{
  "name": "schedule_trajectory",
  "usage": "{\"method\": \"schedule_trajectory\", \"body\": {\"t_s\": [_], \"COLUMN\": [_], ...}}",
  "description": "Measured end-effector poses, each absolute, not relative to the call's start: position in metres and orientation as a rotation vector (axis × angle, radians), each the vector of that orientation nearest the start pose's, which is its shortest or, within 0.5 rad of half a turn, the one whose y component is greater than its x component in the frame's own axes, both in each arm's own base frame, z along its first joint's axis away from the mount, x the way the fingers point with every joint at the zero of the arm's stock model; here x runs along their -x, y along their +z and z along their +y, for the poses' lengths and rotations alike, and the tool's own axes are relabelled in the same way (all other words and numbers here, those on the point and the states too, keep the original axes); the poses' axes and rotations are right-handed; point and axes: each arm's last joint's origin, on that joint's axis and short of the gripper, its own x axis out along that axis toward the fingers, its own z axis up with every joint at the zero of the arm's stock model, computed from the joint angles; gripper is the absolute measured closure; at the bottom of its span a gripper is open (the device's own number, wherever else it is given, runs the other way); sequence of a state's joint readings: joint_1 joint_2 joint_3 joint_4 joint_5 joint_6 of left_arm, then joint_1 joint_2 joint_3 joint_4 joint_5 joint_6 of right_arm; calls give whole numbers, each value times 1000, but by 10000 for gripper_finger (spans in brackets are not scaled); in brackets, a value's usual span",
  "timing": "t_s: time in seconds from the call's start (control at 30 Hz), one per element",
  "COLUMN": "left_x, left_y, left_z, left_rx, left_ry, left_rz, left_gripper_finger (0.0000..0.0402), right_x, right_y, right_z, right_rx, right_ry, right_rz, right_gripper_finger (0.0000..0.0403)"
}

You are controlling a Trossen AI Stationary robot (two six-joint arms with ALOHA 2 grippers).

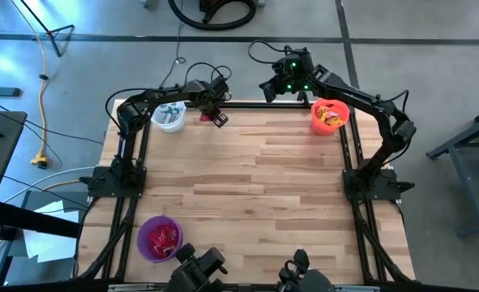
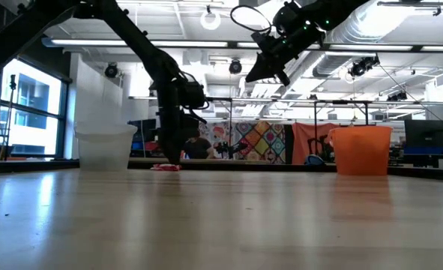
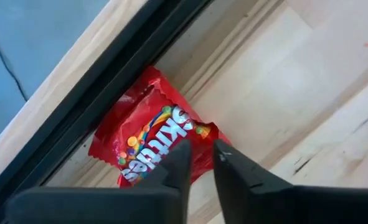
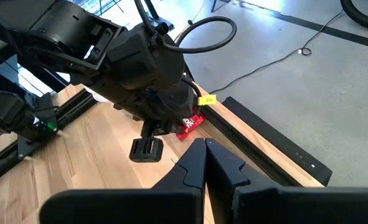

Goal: Sort candy
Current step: Put the red candy into the purple bucket

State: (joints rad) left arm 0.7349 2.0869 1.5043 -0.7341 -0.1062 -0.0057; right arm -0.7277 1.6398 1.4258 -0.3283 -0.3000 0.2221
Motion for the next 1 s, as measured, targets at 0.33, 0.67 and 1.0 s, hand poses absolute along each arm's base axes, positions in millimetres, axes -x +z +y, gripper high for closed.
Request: {"method": "schedule_trajectory", "body": {"t_s": [0.33,0.67,1.0], "left_x": [-307,-320,-320], "left_y": [158,161,143], "left_z": [266,251,261], "left_rx": [477,493,516], "left_ry": [545,669,775], "left_rz": [1294,1305,1324], "left_gripper_finger": [401,348,261], "right_x": [-283,-283,-283], "right_y": [324,323,322], "right_z": [-241,-241,-240], "right_rx": [-480,-473,-476], "right_ry": [-468,-463,-463], "right_rz": [435,441,459], "right_gripper_finger": [403,403,403]}}
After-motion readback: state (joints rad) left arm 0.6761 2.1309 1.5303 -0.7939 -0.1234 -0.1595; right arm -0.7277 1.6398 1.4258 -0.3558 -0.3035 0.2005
